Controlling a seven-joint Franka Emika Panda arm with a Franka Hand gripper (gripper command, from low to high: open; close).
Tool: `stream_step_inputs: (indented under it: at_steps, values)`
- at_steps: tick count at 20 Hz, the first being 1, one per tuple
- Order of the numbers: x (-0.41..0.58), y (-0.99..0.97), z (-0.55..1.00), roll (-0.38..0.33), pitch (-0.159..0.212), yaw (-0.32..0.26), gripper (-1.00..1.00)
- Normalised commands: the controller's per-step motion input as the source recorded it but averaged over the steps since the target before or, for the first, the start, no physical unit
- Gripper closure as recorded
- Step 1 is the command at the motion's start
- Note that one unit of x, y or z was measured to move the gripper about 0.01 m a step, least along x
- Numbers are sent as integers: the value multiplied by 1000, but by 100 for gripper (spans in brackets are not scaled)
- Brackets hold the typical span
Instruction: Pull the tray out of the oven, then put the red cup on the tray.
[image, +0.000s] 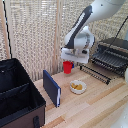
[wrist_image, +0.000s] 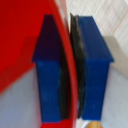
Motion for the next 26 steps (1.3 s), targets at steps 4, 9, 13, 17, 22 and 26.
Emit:
stream_step_inputs:
  at_steps: [4, 9, 13, 17, 22, 26]
  values:
    - [21, 67, 882, -3, -38, -159, 100]
    - [14, -148, 810, -3, -54, -211, 100]
    - [96, -552, 604, 0, -30, -211, 100]
    - [105, -671, 661, 0, 26, -172, 100]
    - [81, -801, 546, -6, 102, -129, 100]
    - [6, -956, 379, 0, 85, -88, 100]
